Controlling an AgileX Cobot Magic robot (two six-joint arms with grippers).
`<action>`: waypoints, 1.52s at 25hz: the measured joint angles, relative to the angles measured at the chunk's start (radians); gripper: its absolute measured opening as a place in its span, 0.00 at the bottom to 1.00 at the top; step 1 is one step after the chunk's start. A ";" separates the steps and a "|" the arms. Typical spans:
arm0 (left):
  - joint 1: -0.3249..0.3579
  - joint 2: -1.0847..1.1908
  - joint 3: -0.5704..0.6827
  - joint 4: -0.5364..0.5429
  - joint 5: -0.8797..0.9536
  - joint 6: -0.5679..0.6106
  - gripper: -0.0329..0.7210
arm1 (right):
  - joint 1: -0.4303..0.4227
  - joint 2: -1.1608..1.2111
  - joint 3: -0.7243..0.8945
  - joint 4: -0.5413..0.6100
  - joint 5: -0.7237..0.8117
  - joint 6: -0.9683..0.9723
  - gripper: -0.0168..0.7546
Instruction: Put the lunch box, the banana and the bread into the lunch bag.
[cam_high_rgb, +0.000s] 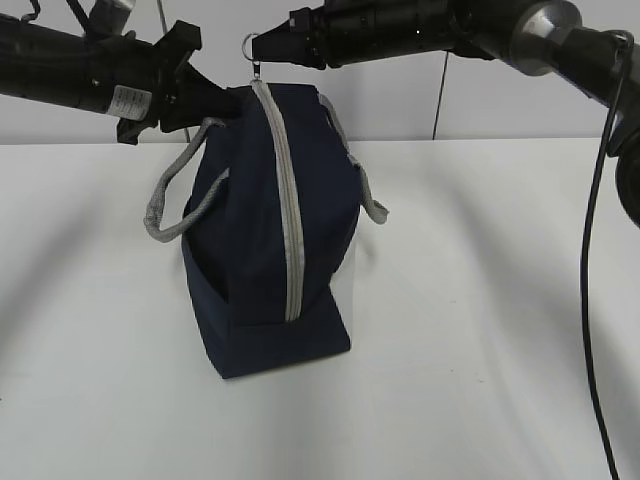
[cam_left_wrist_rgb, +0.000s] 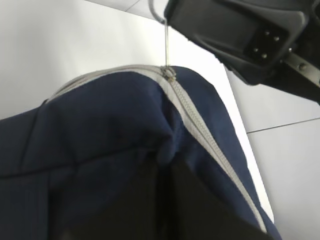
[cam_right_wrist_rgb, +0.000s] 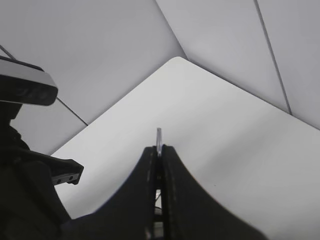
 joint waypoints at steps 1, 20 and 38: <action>0.000 0.000 -0.001 0.007 0.000 -0.006 0.06 | 0.000 0.000 0.000 0.008 -0.004 -0.006 0.00; 0.003 -0.010 -0.105 0.204 0.126 -0.023 0.06 | 0.002 0.029 -0.004 -0.017 0.000 0.024 0.00; 0.000 -0.009 -0.159 0.274 0.173 -0.026 0.06 | 0.003 0.077 -0.008 0.001 -0.001 0.049 0.00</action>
